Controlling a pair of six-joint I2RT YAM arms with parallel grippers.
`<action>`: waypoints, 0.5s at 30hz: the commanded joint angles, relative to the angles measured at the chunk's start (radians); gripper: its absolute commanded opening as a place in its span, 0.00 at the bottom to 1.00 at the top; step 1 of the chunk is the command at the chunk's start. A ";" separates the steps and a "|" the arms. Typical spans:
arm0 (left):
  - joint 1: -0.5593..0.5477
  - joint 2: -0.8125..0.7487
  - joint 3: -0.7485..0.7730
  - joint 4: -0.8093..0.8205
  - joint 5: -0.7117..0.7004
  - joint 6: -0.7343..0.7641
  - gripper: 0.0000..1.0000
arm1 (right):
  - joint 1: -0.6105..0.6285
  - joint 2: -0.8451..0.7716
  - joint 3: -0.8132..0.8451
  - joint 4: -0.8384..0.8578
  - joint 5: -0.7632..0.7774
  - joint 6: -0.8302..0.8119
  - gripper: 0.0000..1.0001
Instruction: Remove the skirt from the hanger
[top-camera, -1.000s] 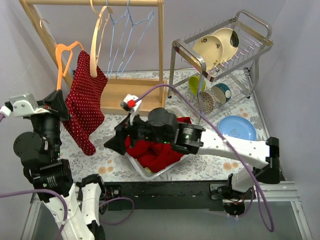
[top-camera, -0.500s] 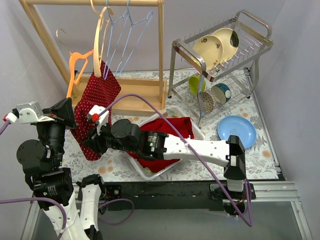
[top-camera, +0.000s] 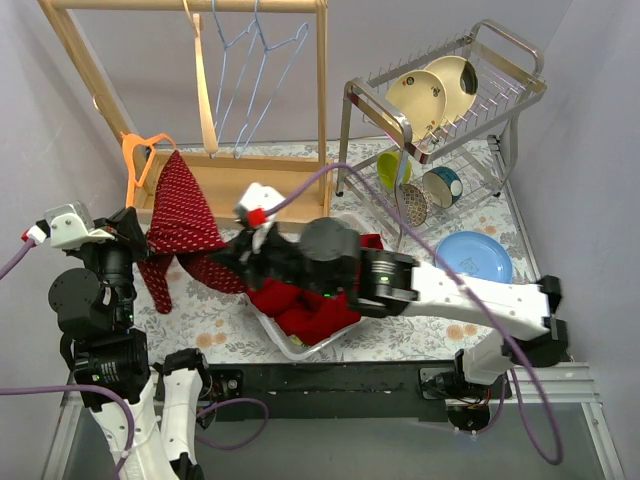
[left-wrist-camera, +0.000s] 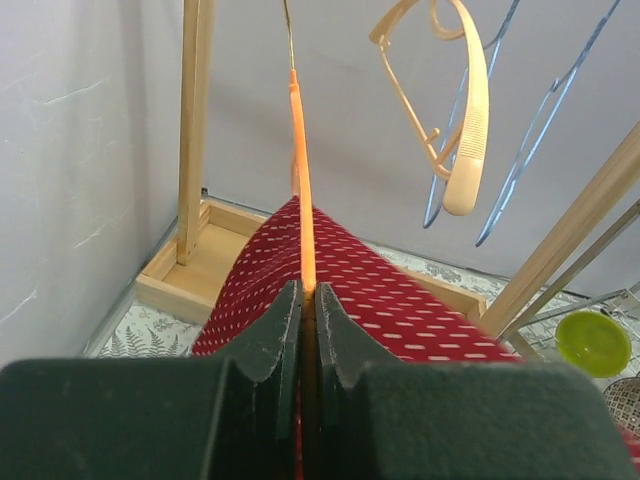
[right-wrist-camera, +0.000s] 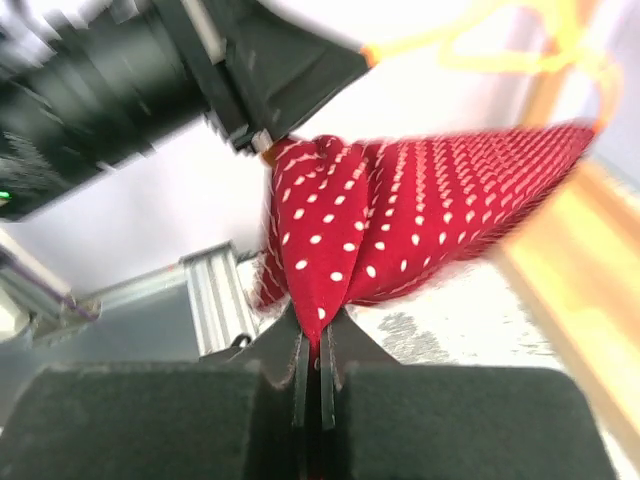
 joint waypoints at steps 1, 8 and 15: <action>0.001 0.008 0.007 0.054 -0.095 0.048 0.00 | 0.009 -0.270 -0.079 0.045 0.081 -0.069 0.01; 0.003 0.026 0.049 0.040 -0.120 0.044 0.00 | 0.009 -0.494 -0.090 -0.007 0.245 -0.158 0.01; 0.003 0.026 0.018 0.061 -0.131 0.055 0.00 | 0.009 -0.572 -0.067 0.005 0.298 -0.238 0.01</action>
